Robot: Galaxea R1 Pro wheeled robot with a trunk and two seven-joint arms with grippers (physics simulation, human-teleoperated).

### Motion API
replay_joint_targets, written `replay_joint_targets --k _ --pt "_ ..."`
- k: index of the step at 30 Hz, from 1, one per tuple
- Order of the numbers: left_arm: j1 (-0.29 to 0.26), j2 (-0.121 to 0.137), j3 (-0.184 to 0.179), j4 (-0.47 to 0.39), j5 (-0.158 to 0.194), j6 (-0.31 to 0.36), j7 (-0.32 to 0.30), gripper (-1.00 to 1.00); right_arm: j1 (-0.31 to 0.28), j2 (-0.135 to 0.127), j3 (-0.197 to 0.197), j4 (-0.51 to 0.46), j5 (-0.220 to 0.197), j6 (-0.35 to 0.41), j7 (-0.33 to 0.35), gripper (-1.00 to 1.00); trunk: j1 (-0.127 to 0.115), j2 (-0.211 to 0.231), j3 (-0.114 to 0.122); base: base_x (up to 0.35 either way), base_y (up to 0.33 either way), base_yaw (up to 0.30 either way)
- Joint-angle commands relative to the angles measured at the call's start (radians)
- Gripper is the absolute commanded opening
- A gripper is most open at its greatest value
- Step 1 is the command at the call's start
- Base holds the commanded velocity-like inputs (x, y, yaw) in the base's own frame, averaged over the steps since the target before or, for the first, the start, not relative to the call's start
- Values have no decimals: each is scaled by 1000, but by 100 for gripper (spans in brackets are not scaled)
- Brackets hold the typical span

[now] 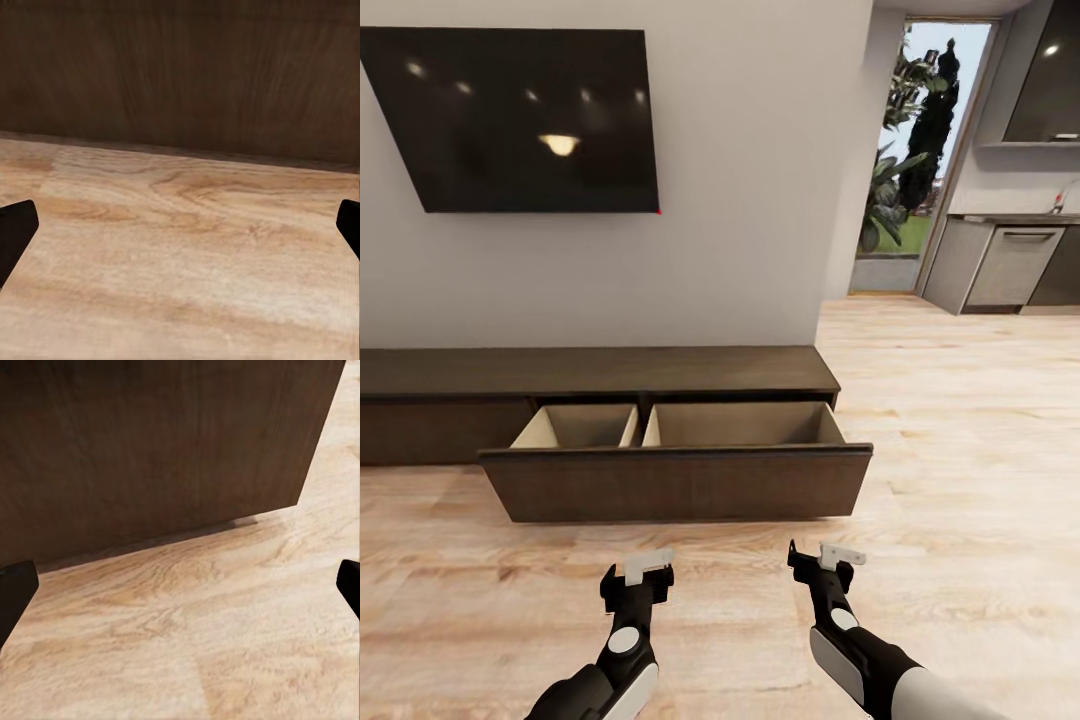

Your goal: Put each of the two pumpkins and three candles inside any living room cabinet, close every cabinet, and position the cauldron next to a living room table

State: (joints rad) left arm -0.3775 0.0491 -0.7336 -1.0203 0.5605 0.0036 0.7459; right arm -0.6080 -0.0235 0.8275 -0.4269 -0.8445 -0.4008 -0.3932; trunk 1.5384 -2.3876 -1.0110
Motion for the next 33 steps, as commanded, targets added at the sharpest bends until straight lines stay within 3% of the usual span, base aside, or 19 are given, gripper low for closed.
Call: replay_joint_targets --k 1,33 --pt "-1 1 -4 -1 6 1 7 100 -1 -1 9 -1 -8 -4 -6 100 0 0 -1 262 0 0" --pt "-1 2 -5 -1 5 0 7 100 -1 -1 9 -1 -8 -4 -6 100 0 0 -1 301 0 0"
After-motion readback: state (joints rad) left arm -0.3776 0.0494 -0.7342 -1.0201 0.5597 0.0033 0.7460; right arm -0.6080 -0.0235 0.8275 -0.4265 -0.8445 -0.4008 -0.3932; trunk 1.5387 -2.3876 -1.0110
